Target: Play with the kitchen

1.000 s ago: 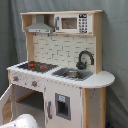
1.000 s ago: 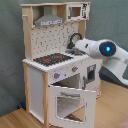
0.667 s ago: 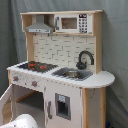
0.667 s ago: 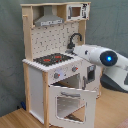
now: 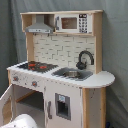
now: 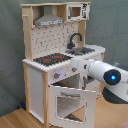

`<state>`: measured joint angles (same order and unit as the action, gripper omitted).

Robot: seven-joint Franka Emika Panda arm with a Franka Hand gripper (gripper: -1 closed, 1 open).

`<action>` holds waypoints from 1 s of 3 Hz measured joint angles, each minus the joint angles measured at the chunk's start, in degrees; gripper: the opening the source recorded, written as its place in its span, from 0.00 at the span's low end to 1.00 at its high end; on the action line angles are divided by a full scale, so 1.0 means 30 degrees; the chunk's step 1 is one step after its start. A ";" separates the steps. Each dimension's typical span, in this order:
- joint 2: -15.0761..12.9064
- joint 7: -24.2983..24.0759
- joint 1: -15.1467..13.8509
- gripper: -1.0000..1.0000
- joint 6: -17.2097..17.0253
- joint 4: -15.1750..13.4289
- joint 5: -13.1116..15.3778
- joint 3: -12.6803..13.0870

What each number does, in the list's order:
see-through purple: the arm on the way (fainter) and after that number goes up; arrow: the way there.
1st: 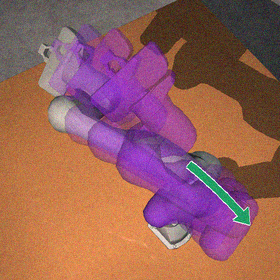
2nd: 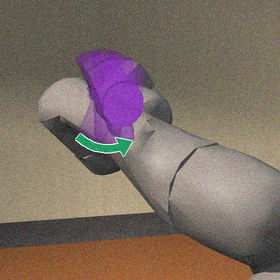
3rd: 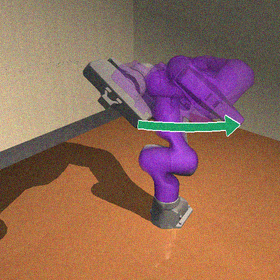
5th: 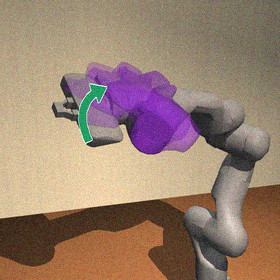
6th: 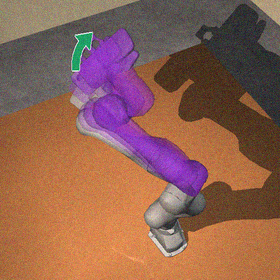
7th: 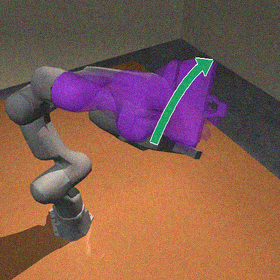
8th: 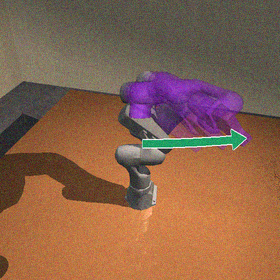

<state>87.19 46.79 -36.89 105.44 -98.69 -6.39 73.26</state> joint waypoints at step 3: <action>0.0001 -0.1497 0.1255 1.00 0.5145 -0.0891 0.0705 0.2953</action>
<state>87.19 42.30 -33.12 120.87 -101.37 -4.27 82.12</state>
